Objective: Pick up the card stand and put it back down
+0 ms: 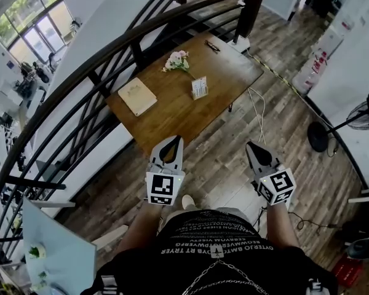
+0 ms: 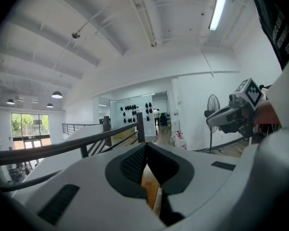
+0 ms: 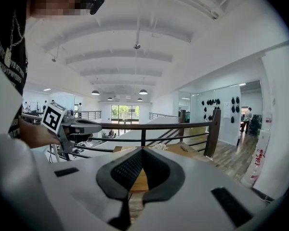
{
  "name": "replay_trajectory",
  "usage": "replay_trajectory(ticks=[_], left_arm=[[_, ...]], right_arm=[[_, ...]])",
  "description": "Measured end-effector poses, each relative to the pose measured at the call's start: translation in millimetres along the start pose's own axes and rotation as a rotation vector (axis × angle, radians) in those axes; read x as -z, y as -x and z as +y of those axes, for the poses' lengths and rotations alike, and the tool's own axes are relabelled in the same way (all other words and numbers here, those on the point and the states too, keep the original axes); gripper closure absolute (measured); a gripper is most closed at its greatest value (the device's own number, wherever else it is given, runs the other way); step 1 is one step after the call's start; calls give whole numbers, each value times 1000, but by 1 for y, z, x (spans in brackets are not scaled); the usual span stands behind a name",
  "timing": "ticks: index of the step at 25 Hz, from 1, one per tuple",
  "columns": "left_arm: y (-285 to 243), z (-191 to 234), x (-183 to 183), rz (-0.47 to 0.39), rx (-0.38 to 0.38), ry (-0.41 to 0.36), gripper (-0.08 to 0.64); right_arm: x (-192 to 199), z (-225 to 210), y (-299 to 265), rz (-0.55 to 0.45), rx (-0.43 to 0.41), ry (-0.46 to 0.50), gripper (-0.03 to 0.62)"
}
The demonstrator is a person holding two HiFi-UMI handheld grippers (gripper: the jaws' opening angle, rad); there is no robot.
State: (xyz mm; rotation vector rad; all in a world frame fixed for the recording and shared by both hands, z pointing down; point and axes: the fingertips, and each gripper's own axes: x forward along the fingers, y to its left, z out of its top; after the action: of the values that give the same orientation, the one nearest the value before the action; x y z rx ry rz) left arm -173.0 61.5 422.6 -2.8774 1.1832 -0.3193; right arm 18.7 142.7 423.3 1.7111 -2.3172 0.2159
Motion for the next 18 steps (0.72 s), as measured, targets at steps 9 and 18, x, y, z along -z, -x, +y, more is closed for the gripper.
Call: replay_trajectory(ticks=[9, 18], left_arm=[[-40, -4, 10, 52, 39, -8, 540], [-117, -11, 16, 119, -10, 69, 538]], right_arm=[[-5, -21, -12, -8, 18, -21, 578], [6, -98, -48, -24, -43, -81, 578]])
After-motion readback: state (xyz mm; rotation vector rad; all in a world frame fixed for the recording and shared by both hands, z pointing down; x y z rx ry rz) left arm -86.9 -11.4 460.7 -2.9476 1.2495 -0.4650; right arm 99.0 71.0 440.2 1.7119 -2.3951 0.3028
